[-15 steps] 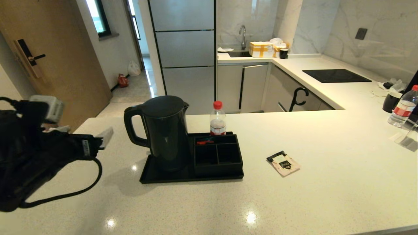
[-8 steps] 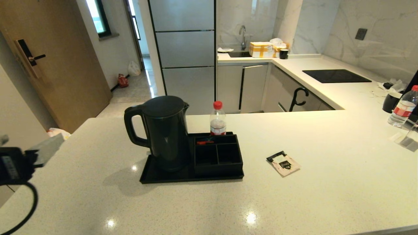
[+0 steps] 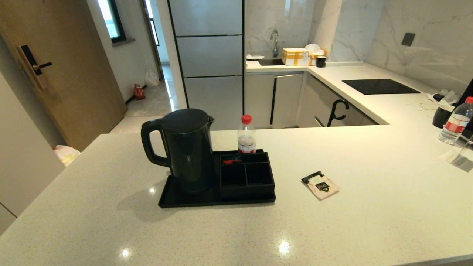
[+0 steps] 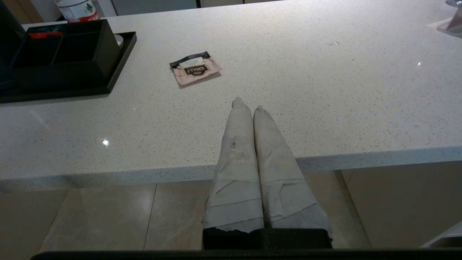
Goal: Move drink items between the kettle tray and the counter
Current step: Return the tea bag to its original position
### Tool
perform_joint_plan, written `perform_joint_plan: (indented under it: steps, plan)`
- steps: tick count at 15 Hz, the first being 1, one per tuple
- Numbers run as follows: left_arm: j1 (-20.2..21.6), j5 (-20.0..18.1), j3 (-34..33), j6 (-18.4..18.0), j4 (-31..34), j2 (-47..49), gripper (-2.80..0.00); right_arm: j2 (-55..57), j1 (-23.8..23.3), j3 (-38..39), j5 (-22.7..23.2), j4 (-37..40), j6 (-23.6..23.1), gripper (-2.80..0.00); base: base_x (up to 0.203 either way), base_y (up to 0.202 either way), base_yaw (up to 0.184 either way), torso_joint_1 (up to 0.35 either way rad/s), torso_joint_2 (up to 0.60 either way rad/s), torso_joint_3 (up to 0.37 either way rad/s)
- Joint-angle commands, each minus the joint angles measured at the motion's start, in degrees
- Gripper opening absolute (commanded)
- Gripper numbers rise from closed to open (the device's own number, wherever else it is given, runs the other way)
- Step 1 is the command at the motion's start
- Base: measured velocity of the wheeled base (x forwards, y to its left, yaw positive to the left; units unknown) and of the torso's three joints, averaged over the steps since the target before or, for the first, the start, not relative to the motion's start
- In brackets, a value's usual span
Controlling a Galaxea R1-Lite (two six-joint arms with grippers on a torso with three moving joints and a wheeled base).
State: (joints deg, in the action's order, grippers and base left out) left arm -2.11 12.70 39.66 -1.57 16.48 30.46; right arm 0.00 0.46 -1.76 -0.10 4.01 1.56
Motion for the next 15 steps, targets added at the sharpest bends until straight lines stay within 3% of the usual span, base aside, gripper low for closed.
perform_joint_plan:
  steps: [1,7,13,15]
  plan:
    - [0.09,-0.1,-0.78,0.1,2.54,-5.26,-2.8,0.09,-0.02,0.0,0.01,0.03,0.02,-2.8,0.0,0.0,0.0,0.0,0.0,0.0]
    - [1.88,-2.03,-4.22,0.81,16.25,-20.87,-2.8,0.09,-0.02,0.0,0.01,0.03,0.02,-2.8,0.0,0.0,0.0,0.0,0.0,0.0]
    - [1.93,-2.16,-4.5,0.87,16.92,-21.14,-2.8,0.09,-0.02,0.0,0.01,0.03,0.02,-2.8,0.0,0.0,0.0,0.0,0.0,0.0]
    - [1.93,-3.75,-7.9,1.98,13.2,-23.83,-2.8,0.09,-0.02,0.0,0.01,0.03,0.02,-2.8,0.0,0.0,0.0,0.0,0.0,0.0]
